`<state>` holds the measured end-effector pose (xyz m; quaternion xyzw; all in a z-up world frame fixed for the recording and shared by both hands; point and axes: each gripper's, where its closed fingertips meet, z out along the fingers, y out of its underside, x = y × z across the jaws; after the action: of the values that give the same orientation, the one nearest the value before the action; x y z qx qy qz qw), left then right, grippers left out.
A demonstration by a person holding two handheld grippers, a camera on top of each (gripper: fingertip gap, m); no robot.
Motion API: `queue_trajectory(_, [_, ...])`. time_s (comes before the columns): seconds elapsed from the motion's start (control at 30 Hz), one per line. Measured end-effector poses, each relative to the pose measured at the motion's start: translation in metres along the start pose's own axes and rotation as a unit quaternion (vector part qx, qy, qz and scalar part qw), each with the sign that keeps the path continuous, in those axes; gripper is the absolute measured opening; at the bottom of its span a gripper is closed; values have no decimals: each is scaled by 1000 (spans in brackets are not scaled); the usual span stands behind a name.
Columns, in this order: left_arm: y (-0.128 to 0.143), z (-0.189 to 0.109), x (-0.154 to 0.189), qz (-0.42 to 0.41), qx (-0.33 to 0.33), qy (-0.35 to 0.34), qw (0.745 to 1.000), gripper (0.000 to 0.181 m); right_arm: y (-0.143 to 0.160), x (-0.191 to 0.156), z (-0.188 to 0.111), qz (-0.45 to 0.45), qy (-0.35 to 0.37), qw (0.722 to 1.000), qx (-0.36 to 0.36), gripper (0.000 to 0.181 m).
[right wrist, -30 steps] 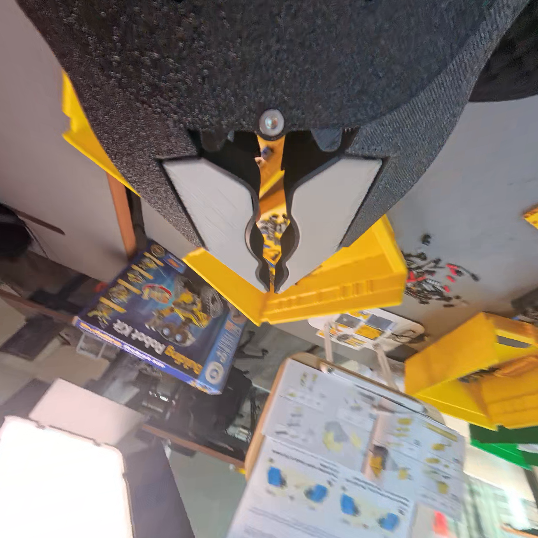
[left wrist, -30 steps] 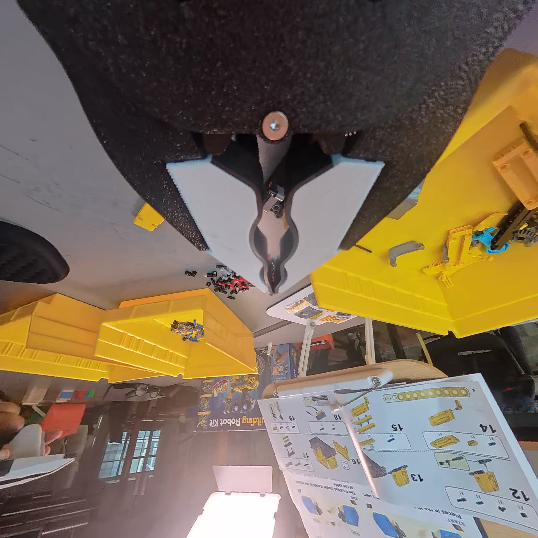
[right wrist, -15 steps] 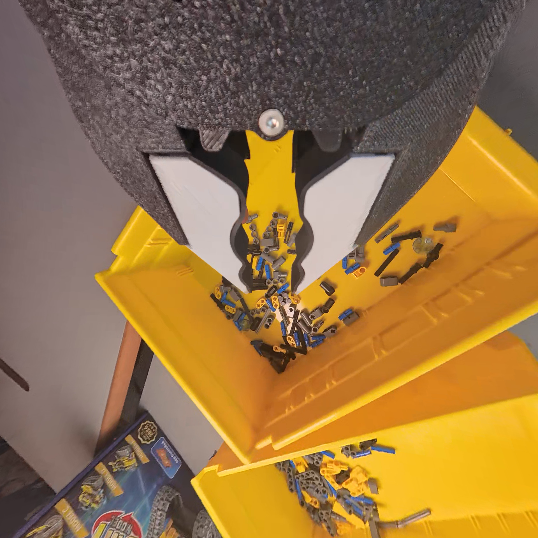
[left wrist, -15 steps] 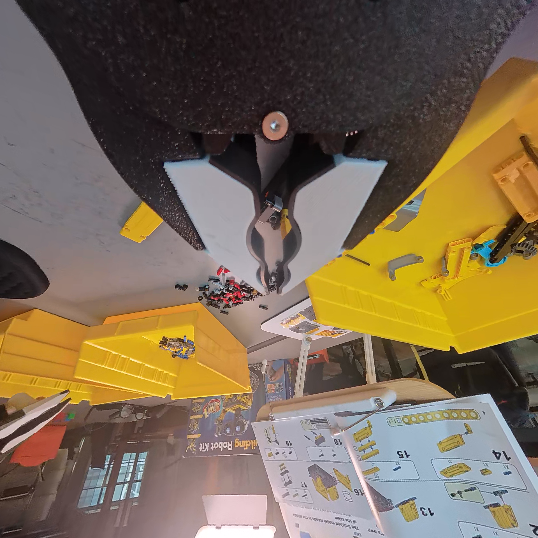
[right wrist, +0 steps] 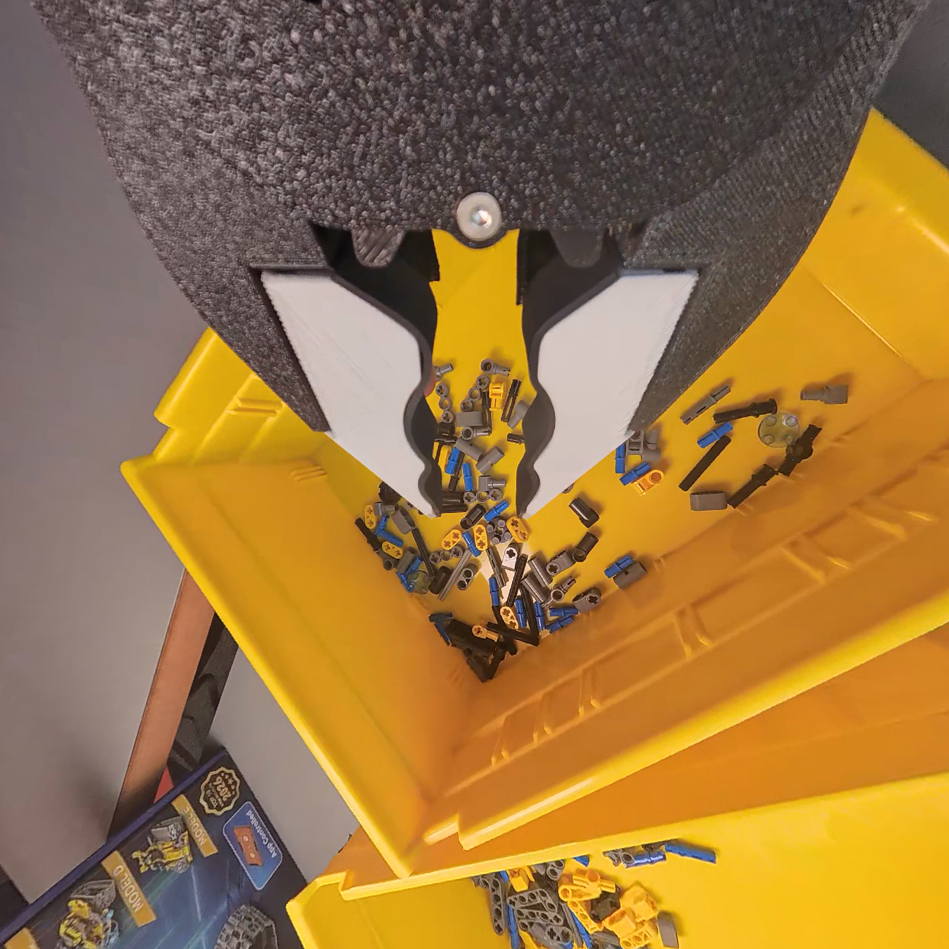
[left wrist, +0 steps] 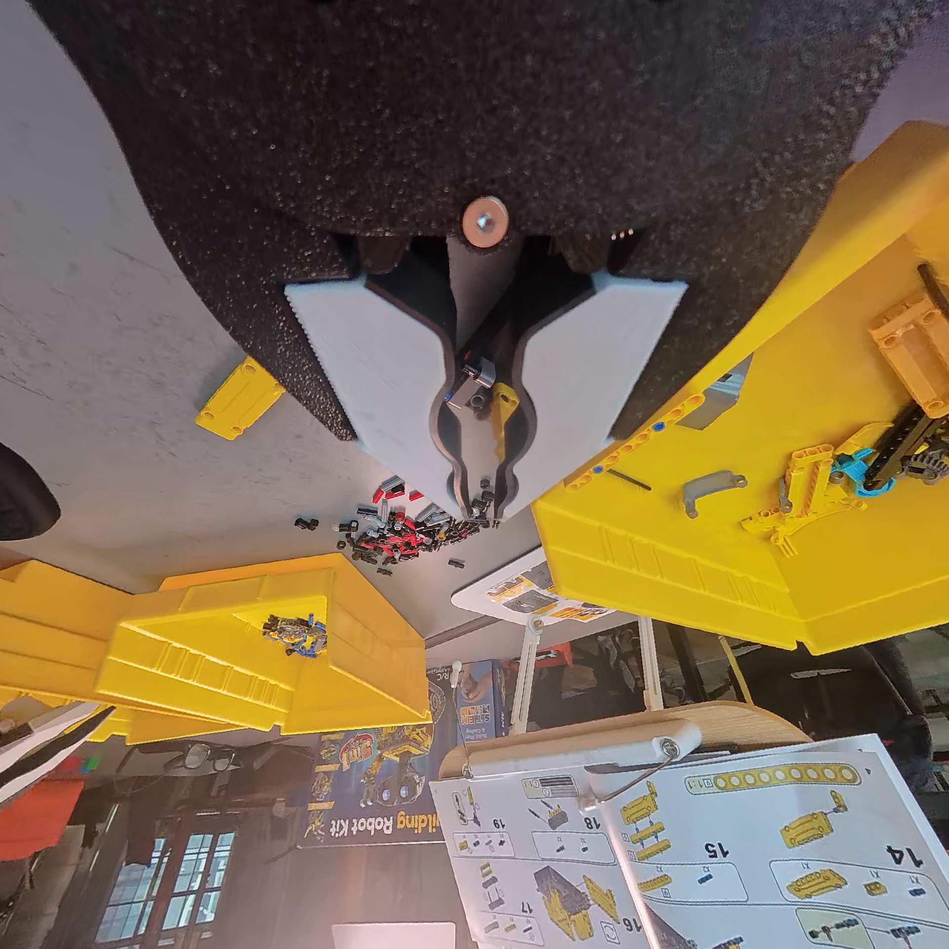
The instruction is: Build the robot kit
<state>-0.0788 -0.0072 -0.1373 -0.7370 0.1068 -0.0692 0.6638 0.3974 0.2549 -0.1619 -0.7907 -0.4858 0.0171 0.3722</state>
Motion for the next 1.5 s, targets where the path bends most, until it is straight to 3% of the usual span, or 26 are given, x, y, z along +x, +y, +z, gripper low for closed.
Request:
queue_trajectory(0.17, [4, 3, 2, 9, -10, 1, 1000, 11, -21, 0, -9, 1, 5, 999, 39, 28])
queue_trajectory(0.37, [6, 6, 2, 12, -20, -1, 1000, 13, -103, -26, -31, -15, -46, 990, 131, 26])
queue_trajectory(0.47, [6, 6, 1, 8, -20, -2, 1000, 13, -140, -47, -24, -73, -70, 987, 124, 26])
queue_trajectory(0.57, [5, 5, 2, 7, -16, 2, 1000, 13, -164, -70, 3, -127, -116, 981, 86, 26])
queue_trajectory(0.67, [5, 4, 5, 8, -15, 10, 1000, 14, -164, -89, 46, -214, -160, 964, 10, 26])
queue_trajectory(0.77, [5, 3, 7, 6, -14, 20, 1000, 15, -148, -106, 88, -340, -196, 918, -51, 21])
queue_trajectory(0.9, [5, 1, 8, 0, -14, 30, 999, 15, -128, -108, 127, -416, -207, 876, -127, 22])
queue_trajectory(1.13, [5, 1, 3, -32, -13, 39, 999, 16, -120, -113, 149, -425, -241, 857, -165, 16])
queue_trajectory(1.27, [6, 1, 1, -43, -13, 41, 998, 16, -116, -115, 147, -399, -271, 858, -175, 5])
queue_trajectory(1.5, [5, 0, 1, -46, -13, 45, 998, 17, -116, -115, 147, -375, -283, 864, -181, 4])
